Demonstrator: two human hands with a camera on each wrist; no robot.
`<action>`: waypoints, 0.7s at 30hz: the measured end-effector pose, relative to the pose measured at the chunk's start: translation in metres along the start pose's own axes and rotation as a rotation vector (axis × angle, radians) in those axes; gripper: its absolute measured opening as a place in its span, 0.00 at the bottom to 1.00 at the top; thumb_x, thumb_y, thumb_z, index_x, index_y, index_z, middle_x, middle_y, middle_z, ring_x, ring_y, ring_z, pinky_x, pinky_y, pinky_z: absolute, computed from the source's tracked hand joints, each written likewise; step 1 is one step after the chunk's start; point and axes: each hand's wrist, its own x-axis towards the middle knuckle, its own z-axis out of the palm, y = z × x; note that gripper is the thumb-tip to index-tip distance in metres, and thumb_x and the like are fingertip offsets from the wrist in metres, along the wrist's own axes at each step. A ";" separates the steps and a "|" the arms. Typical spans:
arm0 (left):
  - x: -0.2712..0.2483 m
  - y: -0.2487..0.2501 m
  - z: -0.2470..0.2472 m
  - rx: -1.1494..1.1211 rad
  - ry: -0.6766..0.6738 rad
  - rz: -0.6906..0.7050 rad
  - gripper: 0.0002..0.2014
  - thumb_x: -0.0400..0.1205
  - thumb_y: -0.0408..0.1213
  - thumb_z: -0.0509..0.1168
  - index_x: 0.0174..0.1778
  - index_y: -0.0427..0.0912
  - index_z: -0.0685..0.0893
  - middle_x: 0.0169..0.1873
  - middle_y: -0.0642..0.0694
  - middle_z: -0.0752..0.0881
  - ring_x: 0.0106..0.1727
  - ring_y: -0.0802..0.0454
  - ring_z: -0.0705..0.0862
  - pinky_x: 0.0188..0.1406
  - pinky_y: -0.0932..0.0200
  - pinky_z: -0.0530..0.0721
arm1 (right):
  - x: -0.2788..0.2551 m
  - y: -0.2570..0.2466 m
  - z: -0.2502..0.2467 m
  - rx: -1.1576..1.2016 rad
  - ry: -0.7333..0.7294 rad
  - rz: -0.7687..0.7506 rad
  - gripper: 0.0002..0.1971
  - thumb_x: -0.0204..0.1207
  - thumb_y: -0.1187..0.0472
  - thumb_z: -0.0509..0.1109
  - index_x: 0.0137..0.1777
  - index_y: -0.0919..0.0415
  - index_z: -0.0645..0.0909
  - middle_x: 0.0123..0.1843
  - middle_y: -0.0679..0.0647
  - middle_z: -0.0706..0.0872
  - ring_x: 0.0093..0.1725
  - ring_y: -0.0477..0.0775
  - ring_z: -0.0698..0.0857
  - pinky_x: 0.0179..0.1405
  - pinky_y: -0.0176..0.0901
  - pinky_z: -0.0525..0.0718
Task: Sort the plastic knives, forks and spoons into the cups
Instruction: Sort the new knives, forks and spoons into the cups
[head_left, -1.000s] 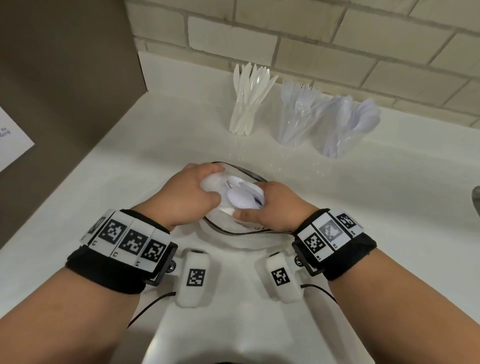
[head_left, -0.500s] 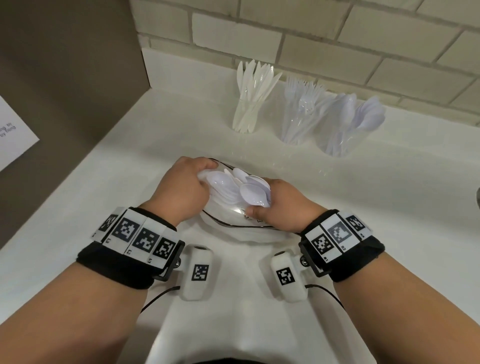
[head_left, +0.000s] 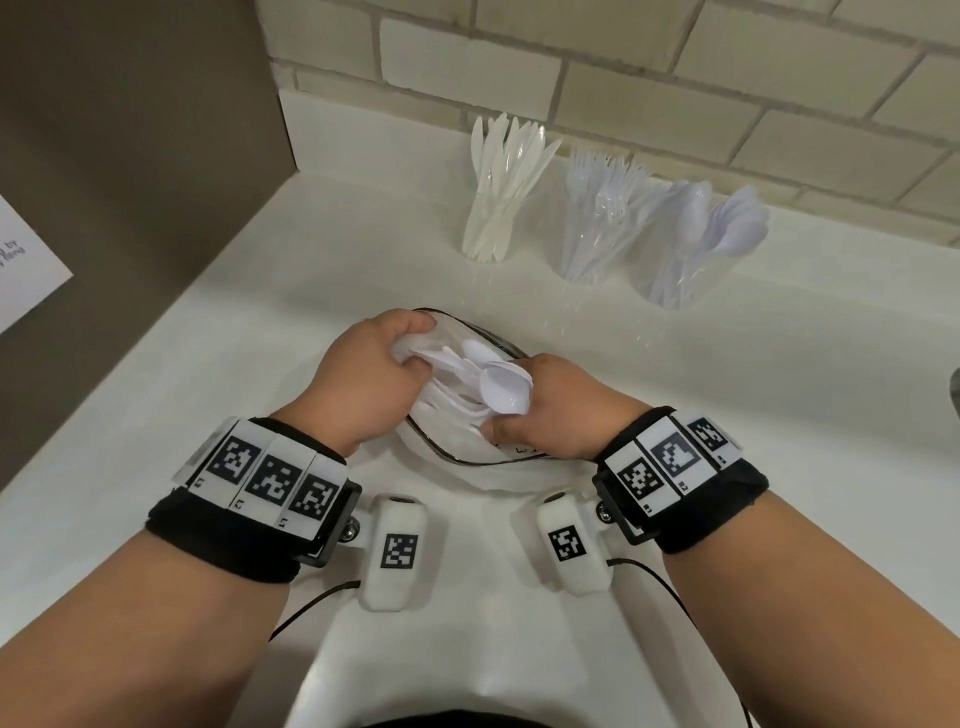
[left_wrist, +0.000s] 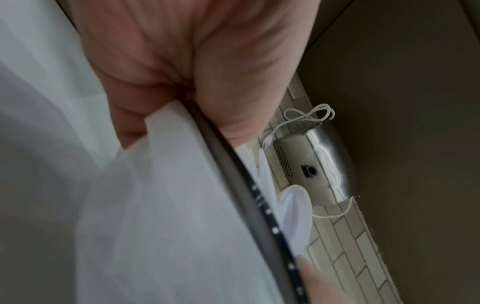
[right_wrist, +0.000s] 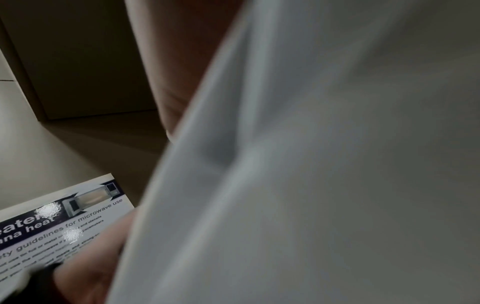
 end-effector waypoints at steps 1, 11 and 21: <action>0.000 -0.001 -0.001 -0.017 -0.004 0.000 0.20 0.80 0.30 0.63 0.67 0.49 0.81 0.63 0.51 0.84 0.61 0.50 0.82 0.61 0.57 0.80 | 0.000 0.000 -0.002 0.002 0.008 0.004 0.18 0.69 0.59 0.77 0.32 0.42 0.69 0.32 0.42 0.76 0.30 0.41 0.76 0.27 0.30 0.69; 0.007 -0.002 -0.004 -0.094 0.067 -0.105 0.16 0.80 0.28 0.56 0.50 0.49 0.87 0.47 0.47 0.87 0.49 0.45 0.86 0.50 0.50 0.87 | -0.007 0.001 -0.005 0.075 0.032 -0.014 0.10 0.74 0.60 0.74 0.53 0.52 0.79 0.41 0.45 0.82 0.42 0.48 0.80 0.36 0.29 0.75; 0.006 0.002 0.004 -0.317 0.004 -0.101 0.15 0.83 0.29 0.60 0.50 0.52 0.88 0.55 0.48 0.88 0.56 0.47 0.86 0.60 0.50 0.84 | -0.011 0.001 -0.003 0.069 0.050 -0.009 0.19 0.67 0.60 0.79 0.35 0.40 0.70 0.32 0.39 0.78 0.28 0.28 0.78 0.28 0.20 0.72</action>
